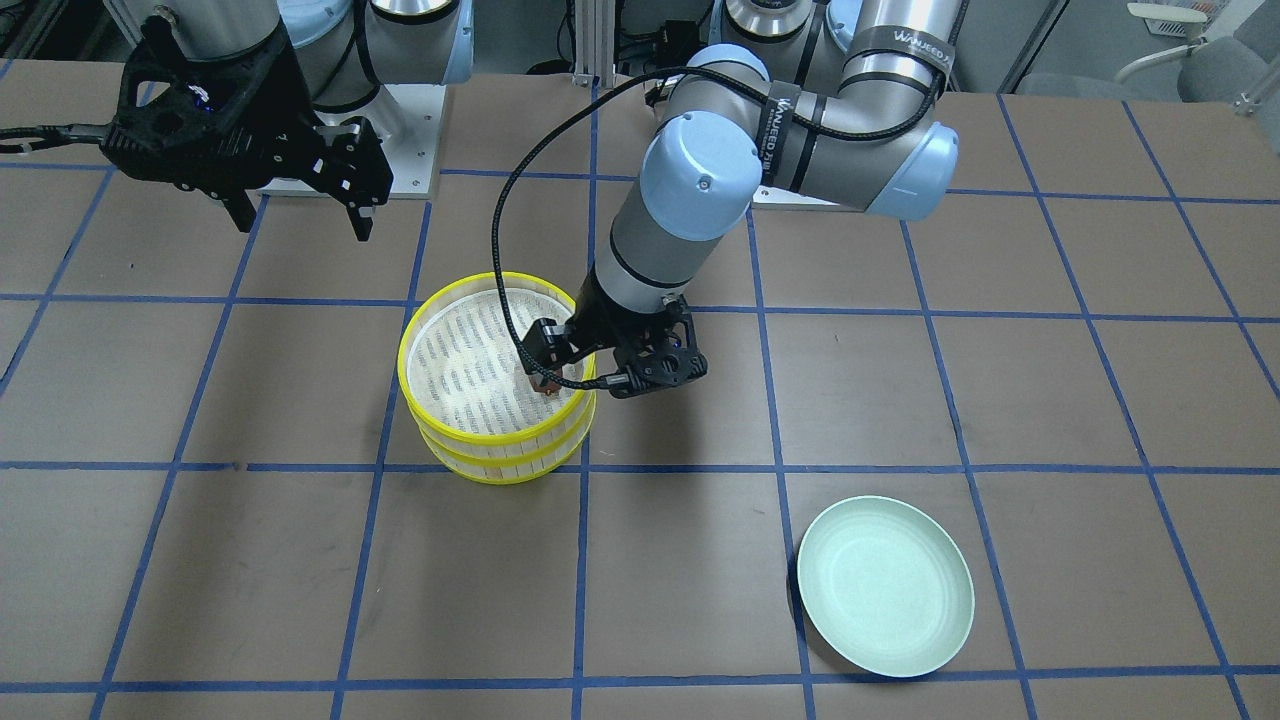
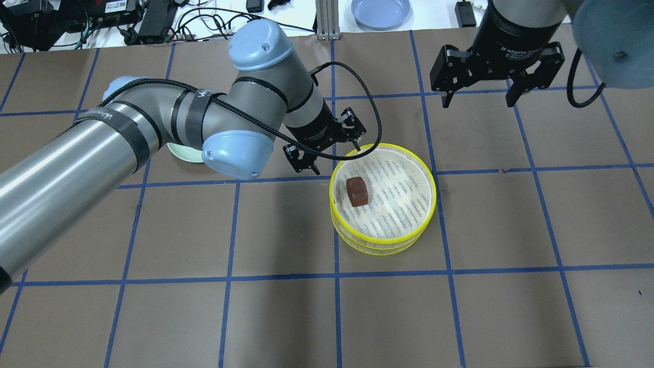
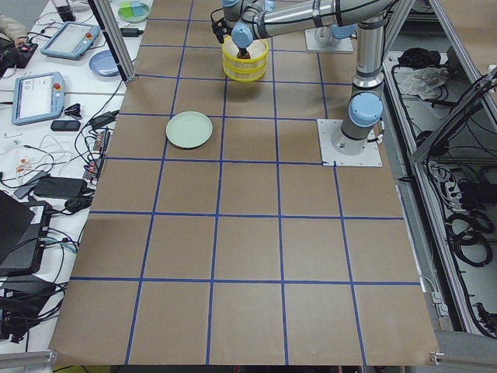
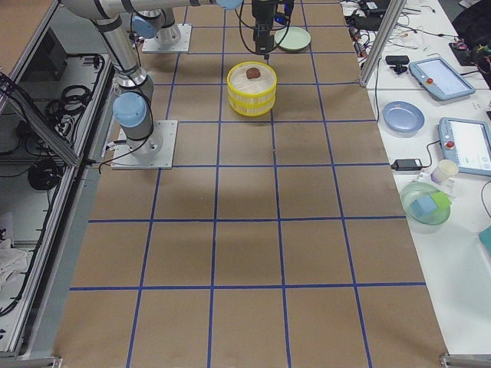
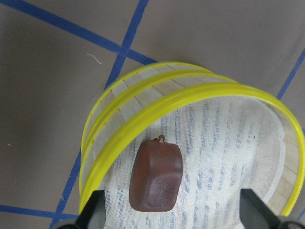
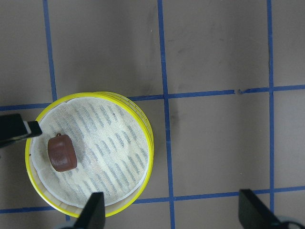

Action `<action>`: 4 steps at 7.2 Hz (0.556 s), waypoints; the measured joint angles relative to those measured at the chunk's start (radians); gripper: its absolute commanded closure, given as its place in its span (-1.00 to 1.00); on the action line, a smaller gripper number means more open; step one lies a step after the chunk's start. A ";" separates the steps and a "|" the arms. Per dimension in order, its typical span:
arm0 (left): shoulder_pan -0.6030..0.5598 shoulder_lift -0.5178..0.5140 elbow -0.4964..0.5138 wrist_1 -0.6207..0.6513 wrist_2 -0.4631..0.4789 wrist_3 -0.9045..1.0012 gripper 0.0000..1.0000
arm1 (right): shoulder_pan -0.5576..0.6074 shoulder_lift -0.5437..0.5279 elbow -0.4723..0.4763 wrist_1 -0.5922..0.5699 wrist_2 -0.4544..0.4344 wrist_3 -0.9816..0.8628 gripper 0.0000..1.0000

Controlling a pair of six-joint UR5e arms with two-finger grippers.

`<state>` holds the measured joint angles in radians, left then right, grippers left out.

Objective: Stack buns with steamer

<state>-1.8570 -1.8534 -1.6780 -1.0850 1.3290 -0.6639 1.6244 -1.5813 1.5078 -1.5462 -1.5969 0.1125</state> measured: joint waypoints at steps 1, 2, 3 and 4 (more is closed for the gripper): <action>0.043 0.023 0.015 -0.011 0.068 0.097 -1.00 | 0.000 0.001 0.000 0.000 0.000 0.000 -1.00; 0.088 0.046 0.025 -0.033 0.114 0.187 -1.00 | 0.000 0.001 0.001 0.000 0.000 0.000 -0.99; 0.133 0.072 0.033 -0.069 0.145 0.279 -1.00 | 0.000 0.001 0.001 0.000 0.000 0.000 -0.99; 0.177 0.102 0.048 -0.136 0.190 0.382 -1.00 | 0.000 0.001 0.001 0.001 0.000 0.000 -1.00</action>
<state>-1.6804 -1.7516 -1.6297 -1.2211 1.5185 -0.2823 1.6245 -1.5805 1.5086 -1.5453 -1.5969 0.1122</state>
